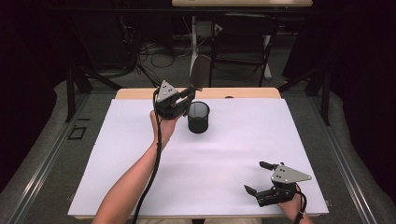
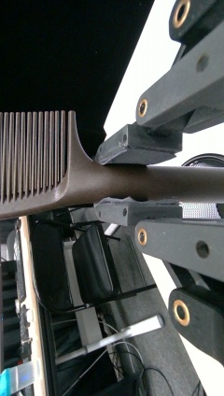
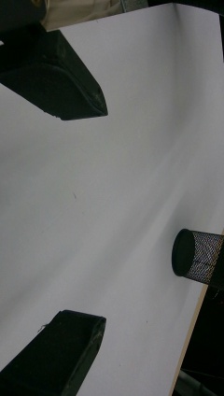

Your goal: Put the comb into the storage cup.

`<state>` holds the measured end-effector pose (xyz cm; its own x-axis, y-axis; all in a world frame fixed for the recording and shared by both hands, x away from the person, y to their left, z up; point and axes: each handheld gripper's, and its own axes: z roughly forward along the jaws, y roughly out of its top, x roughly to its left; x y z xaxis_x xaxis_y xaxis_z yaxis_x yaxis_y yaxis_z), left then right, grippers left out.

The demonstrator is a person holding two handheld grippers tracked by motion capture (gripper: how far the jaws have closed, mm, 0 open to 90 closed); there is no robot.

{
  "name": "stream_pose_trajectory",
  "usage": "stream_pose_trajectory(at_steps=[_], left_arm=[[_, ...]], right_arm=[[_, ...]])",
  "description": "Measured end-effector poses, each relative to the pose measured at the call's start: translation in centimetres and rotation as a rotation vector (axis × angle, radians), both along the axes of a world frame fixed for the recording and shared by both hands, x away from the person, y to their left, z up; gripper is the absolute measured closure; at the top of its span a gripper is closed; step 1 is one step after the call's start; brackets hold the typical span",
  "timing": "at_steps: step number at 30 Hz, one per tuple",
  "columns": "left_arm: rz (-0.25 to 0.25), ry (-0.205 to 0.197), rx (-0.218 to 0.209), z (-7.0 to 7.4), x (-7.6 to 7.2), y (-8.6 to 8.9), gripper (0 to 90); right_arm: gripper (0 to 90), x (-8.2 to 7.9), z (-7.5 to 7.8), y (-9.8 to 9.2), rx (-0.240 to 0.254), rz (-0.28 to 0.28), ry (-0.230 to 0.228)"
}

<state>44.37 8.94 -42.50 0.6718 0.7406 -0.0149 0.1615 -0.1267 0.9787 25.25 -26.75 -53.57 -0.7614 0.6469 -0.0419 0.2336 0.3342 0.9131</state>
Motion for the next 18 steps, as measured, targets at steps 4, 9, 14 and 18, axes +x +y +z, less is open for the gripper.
stream_pose_trajectory(at_steps=[4, 9, 14, 18], left_arm=[[0.004, -0.005, -0.01, 0.07, 0.24, 0.0, 72.5], [0.009, -0.014, -0.02, 0.24, 0.41, -0.17, 72.4], [0.014, -0.022, -0.017, 0.21, 0.58, -0.34, 72.4], [0.025, -0.031, -0.02, 0.08, 0.79, -0.46, 72.5]], right_arm=[[1.2, 0.03, -0.02, 0.04, -0.003, 0.0, 0.006], [1.1, 0.06, -0.03, -0.01, -0.003, 0.0, 0.005], [1.1, -0.02, 0.03, 0.05, -0.002, 0.003, 0.002], [1.1, 0.01, 0.0, 0.0, -0.001, 0.001, 0.004]])
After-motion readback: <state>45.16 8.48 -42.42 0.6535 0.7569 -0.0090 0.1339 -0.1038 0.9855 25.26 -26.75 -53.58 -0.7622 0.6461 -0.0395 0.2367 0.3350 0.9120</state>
